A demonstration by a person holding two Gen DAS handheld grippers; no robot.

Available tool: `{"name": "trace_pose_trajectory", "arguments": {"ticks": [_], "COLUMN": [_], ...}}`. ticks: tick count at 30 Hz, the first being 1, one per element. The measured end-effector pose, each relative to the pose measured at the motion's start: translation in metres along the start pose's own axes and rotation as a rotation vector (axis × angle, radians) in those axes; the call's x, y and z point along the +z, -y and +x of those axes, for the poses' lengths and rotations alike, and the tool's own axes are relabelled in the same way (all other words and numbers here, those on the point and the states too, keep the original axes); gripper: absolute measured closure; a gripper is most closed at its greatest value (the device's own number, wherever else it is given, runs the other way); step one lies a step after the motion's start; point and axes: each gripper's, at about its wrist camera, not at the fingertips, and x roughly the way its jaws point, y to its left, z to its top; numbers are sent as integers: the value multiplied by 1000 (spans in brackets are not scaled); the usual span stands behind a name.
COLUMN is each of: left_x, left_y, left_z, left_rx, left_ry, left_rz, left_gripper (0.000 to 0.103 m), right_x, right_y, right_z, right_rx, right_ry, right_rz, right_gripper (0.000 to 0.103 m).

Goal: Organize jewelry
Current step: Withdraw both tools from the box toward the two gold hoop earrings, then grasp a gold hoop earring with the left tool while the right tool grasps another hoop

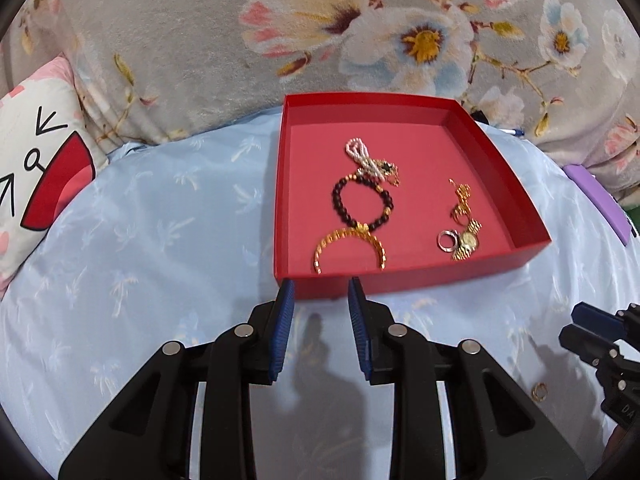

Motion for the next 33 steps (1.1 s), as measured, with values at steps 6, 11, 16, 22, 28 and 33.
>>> {"name": "trace_pose_trajectory", "arguments": {"ticks": [6,11,16,22,28,33], "left_x": [-29,-47,-59,-66,-67,-67], "left_y": [8,13,16,26,29,29], "left_z": [-7,-11,-16,-16,-14,-12], "left_rx": [-19,-39,-61,-76,-78,-91], "left_ry": [-28,-50,-59,-68,-80,-93], "left_rz": [12,18,15,41,48,47], "left_gripper": [68,68,62,58,58,58], "right_x": [-28,-43,-50,-52,-51,-48], "right_y": [-6,-9,-8,-7,-7,-6], "right_z": [0,-1,4,9,10,13], "right_rx": [16,6,2,1,1,3], "right_ry": [-44,-55,-70,-73,-73,-73], "right_rz": [6,8,10,10,10,21], "right_gripper": [76,76,76,76,76,80]}}
